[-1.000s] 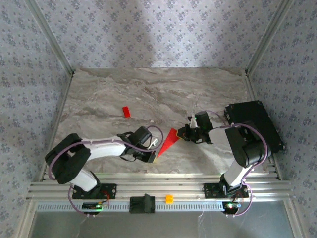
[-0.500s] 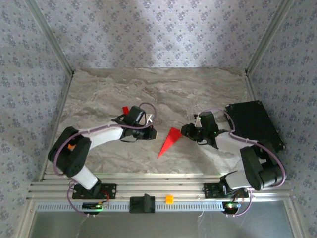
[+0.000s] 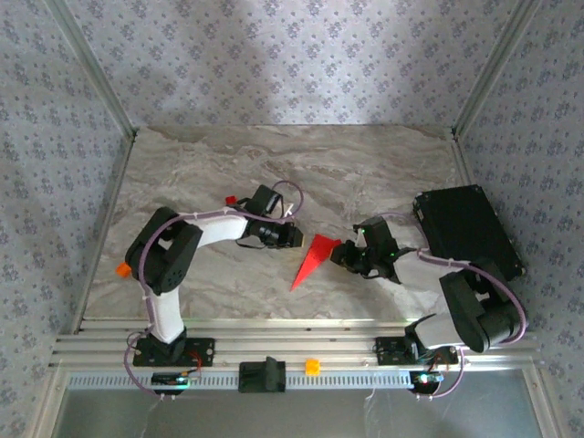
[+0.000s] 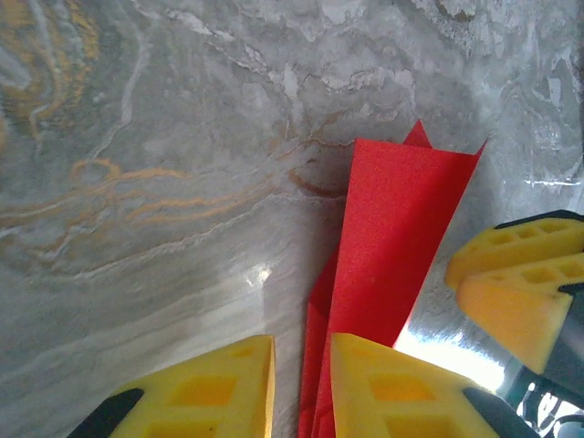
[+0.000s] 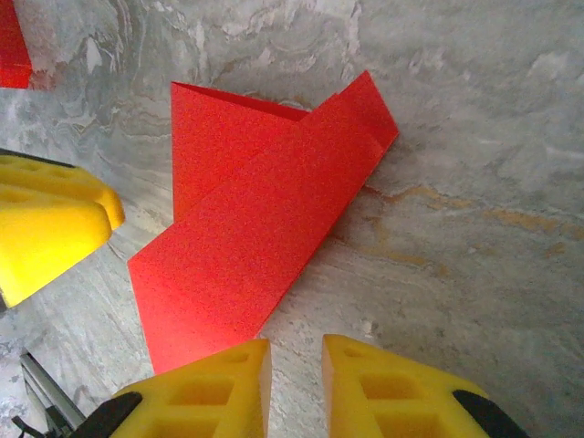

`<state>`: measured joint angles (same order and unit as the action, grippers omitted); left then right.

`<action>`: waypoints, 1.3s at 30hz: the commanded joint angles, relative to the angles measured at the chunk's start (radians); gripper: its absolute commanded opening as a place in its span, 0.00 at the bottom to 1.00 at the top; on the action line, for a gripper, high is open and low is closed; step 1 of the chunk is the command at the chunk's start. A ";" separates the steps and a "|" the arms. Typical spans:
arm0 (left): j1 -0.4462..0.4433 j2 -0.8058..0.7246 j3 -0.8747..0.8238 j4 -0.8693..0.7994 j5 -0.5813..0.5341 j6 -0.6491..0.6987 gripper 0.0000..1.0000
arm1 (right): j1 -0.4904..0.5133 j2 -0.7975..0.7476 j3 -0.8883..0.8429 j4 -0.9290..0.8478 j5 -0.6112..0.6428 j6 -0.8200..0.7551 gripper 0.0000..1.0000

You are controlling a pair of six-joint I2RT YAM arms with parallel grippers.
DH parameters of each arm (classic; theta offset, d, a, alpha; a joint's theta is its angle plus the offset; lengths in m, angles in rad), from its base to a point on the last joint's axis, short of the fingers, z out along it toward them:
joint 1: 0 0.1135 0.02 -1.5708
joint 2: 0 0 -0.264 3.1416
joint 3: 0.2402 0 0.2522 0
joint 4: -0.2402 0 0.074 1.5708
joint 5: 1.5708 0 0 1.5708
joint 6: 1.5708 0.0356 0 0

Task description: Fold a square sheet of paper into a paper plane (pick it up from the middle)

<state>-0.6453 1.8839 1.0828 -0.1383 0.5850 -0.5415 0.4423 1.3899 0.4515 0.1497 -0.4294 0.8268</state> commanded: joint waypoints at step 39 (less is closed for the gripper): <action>-0.071 0.034 0.104 -0.067 0.117 0.092 0.15 | 0.001 0.079 0.028 0.066 -0.017 0.052 0.23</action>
<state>-0.7036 1.9835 1.1946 -0.2043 0.7101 -0.4683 0.4427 1.4784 0.4892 0.1577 -0.4484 0.8585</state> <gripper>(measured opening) 0.172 0.224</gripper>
